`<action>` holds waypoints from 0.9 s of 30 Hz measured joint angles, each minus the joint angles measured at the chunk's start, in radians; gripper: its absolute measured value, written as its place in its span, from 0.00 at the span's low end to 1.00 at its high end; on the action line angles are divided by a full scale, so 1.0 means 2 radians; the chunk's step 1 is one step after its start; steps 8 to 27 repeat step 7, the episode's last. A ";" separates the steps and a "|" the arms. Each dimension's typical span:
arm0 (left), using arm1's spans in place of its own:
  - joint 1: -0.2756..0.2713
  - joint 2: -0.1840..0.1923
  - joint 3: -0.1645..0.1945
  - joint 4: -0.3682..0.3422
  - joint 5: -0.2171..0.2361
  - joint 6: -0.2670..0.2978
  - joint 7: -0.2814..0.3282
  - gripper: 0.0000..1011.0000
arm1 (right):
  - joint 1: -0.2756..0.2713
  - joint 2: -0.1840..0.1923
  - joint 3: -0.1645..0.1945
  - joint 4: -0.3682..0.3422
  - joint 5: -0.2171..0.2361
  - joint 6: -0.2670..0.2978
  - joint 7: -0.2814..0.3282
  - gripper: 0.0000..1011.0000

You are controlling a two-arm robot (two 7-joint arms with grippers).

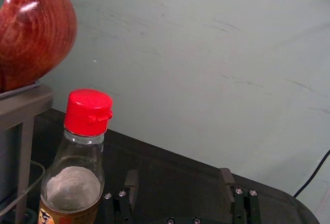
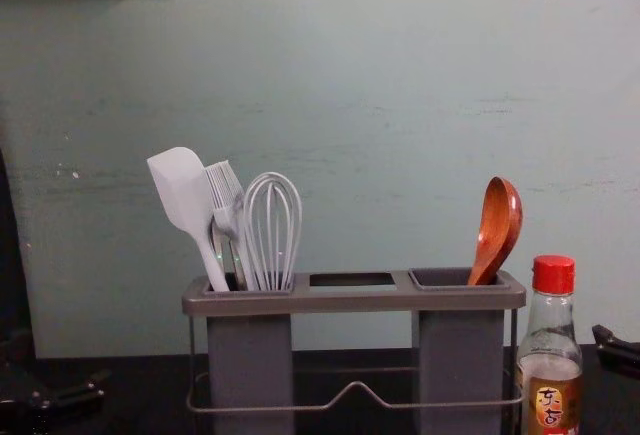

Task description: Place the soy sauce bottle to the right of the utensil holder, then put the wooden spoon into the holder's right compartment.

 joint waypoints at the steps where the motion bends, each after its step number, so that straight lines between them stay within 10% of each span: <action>1: 0.000 0.000 0.000 0.000 0.000 0.000 0.000 0.99 | 0.000 0.000 0.000 0.000 0.000 0.000 0.000 0.99; 27: 0.000 0.000 0.000 0.000 0.000 0.000 0.000 0.99 | 0.000 0.000 0.000 0.000 0.000 0.000 0.000 0.99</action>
